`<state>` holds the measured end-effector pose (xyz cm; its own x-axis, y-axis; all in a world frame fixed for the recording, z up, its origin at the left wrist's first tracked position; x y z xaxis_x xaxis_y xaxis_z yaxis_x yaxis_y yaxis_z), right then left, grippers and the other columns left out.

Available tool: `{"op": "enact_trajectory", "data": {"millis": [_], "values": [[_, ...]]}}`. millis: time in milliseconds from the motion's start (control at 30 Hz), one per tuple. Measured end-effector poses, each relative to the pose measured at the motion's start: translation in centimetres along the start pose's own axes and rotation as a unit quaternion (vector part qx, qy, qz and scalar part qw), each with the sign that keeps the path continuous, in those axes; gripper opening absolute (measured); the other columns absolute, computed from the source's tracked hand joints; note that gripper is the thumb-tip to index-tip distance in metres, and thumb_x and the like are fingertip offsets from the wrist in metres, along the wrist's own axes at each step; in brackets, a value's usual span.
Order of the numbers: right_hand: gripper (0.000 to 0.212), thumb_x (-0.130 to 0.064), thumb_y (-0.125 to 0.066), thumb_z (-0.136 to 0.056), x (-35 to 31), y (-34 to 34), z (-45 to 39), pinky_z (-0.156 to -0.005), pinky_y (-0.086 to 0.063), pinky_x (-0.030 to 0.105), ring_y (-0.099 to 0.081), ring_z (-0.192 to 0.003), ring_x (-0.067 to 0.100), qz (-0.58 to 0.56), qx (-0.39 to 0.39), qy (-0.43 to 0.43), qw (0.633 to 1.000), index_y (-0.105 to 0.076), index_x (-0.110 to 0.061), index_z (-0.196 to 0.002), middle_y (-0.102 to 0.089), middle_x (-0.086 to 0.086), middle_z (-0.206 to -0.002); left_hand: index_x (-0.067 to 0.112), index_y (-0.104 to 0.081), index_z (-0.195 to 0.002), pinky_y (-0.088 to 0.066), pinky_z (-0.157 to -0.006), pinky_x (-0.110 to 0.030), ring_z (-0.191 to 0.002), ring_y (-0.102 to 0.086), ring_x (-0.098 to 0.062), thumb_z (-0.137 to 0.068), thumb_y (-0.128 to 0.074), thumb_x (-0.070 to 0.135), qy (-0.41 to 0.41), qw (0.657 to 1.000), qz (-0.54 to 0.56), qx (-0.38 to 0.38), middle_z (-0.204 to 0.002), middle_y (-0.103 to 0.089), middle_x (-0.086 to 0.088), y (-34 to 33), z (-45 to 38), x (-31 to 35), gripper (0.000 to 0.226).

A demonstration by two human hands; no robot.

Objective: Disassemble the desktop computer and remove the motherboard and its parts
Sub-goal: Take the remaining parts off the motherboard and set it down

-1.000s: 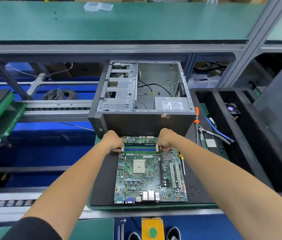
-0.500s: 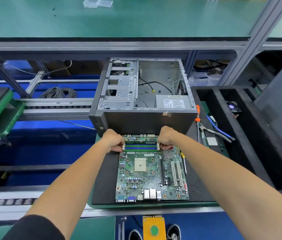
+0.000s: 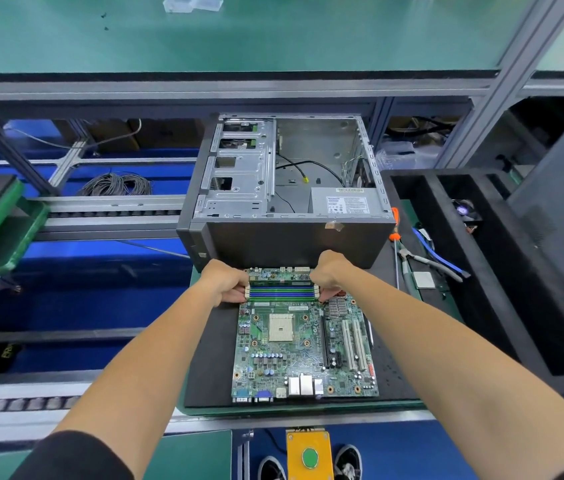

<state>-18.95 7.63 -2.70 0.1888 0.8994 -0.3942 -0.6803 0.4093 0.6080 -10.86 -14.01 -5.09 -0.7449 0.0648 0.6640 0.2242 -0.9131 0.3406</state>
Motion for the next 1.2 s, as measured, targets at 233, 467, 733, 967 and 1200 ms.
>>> {"op": "enact_trajectory", "data": {"millis": [233,467,733,967,1200], "values": [[0.038,-0.017,-0.046,-0.100,-0.2,-0.1,1.1,-0.084,-0.055,0.027,-0.073,-0.086,0.020,0.031,-0.013,-0.023,0.999,-0.052,-0.004,-0.064,-0.076,0.009,-0.092,-0.003,-0.063,-0.081,-0.055,-0.043,-0.027,-0.055,-0.067,-0.025,-0.083,-0.065,-0.003,0.014,1.000,0.027,-0.005,-0.071,-0.066,-0.020,0.0,0.1,-0.4,0.004],[0.043,-0.023,-0.042,-0.102,-0.3,0.1,1.4,-0.045,-0.044,0.018,-0.060,-0.038,0.004,0.073,-0.013,-0.060,0.995,-0.053,-0.003,-0.066,-0.069,-0.001,-0.063,-0.005,-0.062,-0.081,-0.054,-0.040,-0.027,-0.046,-0.067,-0.023,-0.087,-0.061,-0.003,0.046,0.996,0.070,-0.021,-0.059,-0.068,-0.018,0.2,-0.1,-1.2,0.006],[0.028,-0.022,-0.050,-0.097,0.2,0.8,0.6,-0.036,-0.046,0.019,-0.063,-0.038,0.015,0.080,0.020,-0.066,0.994,-0.053,0.001,-0.082,-0.065,0.008,-0.048,-0.008,-0.061,-0.086,-0.057,-0.046,-0.030,-0.058,-0.070,-0.026,-0.089,-0.059,-0.004,0.037,0.998,0.037,-0.021,-0.075,-0.069,-0.022,0.3,-0.3,-0.7,0.005],[0.027,-0.019,-0.049,-0.097,0.7,0.8,0.0,-0.049,-0.055,0.022,-0.066,-0.045,0.013,0.120,0.027,-0.044,0.991,-0.058,-0.001,-0.080,-0.064,0.006,-0.048,-0.006,-0.062,-0.081,-0.057,-0.047,-0.028,-0.063,-0.070,-0.027,-0.088,-0.061,-0.003,0.022,1.000,-0.019,-0.009,-0.080,-0.069,-0.022,0.1,0.2,-0.1,0.007],[0.008,-0.010,-0.060,-0.084,-3.8,0.7,2.2,-0.062,-0.048,0.033,-0.055,-0.064,0.022,0.268,0.107,0.129,0.949,-0.056,-0.006,-0.090,-0.051,0.005,-0.072,0.012,-0.073,-0.099,-0.053,-0.078,-0.032,-0.087,-0.063,-0.020,-0.085,-0.062,0.012,-0.276,0.880,-0.385,0.032,-0.099,-0.071,-0.006,-2.7,3.1,5.5,0.017]]}}
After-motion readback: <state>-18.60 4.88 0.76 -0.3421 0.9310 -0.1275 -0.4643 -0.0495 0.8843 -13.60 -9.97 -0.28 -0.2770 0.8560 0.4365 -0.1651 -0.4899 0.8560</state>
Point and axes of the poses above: each hand's wrist, its own z-axis away from the middle knuckle, its own y-axis out of the back of the hand, x = y × z, the point moved 6 cm from there along -z, towards the middle knuckle
